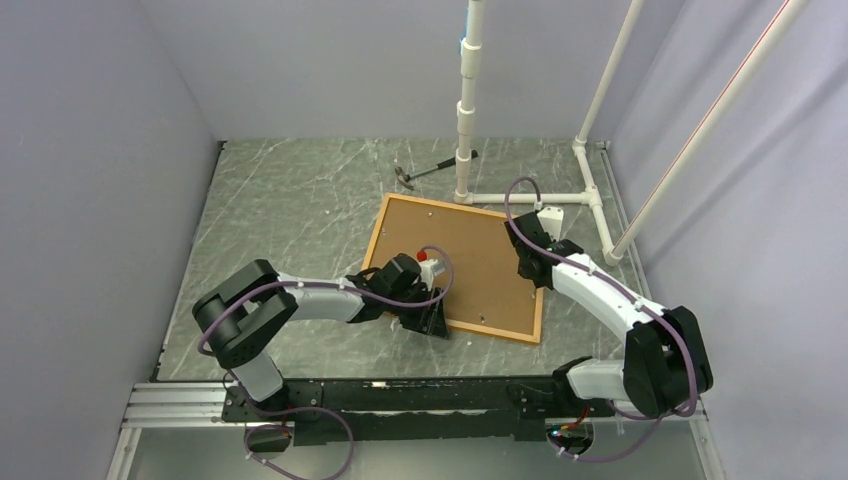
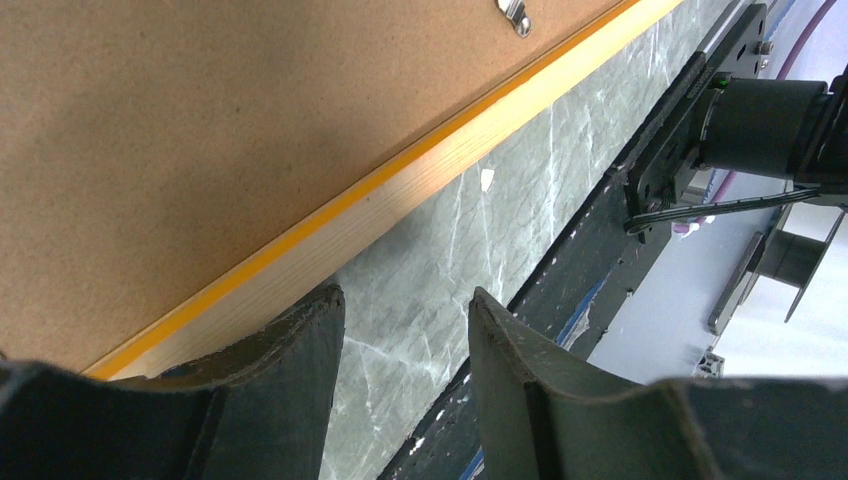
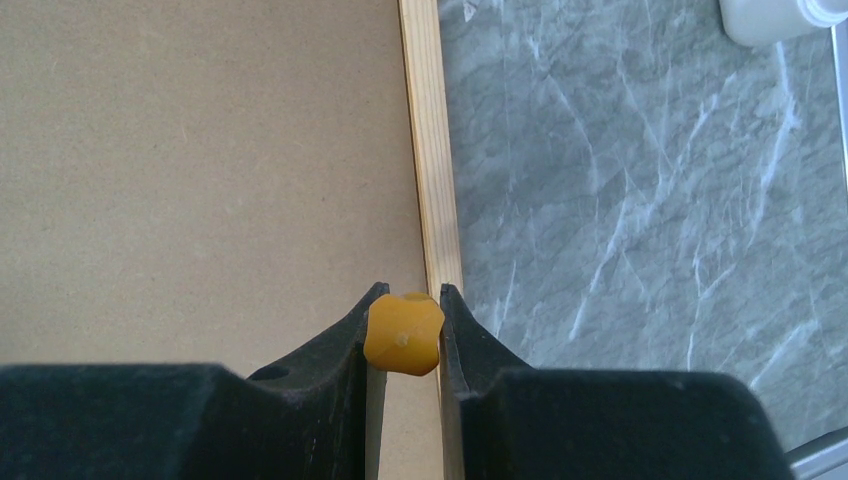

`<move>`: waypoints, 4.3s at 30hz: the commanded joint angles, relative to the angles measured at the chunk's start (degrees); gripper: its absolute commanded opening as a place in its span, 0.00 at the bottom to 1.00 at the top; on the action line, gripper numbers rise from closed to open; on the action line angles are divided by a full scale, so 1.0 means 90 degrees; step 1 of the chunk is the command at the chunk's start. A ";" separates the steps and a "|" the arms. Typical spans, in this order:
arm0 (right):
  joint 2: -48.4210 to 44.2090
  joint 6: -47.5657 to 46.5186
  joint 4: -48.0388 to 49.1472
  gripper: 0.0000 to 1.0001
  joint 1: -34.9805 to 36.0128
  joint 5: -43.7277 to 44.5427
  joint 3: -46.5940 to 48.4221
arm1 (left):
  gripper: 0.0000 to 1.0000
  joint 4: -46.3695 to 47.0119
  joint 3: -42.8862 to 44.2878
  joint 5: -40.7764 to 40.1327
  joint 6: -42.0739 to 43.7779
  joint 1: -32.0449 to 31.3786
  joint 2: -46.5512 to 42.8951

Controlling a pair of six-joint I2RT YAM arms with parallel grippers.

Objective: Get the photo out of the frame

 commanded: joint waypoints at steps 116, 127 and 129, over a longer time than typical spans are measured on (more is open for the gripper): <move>0.0265 -0.0164 0.0684 0.88 0.1020 -0.4157 0.0919 | 0.23 -0.5614 -0.1786 -0.4445 -0.2118 1.0048 -0.3673; 0.0244 -0.0655 0.0554 0.88 0.1109 -0.4104 0.0937 | 0.72 -0.5819 -0.1778 -0.4193 -0.2070 1.0047 -0.4217; 0.0247 -0.0965 0.0435 0.88 0.1282 -0.3994 0.1015 | 0.85 -0.5940 -0.1667 -0.4035 -0.1973 1.0047 -0.4383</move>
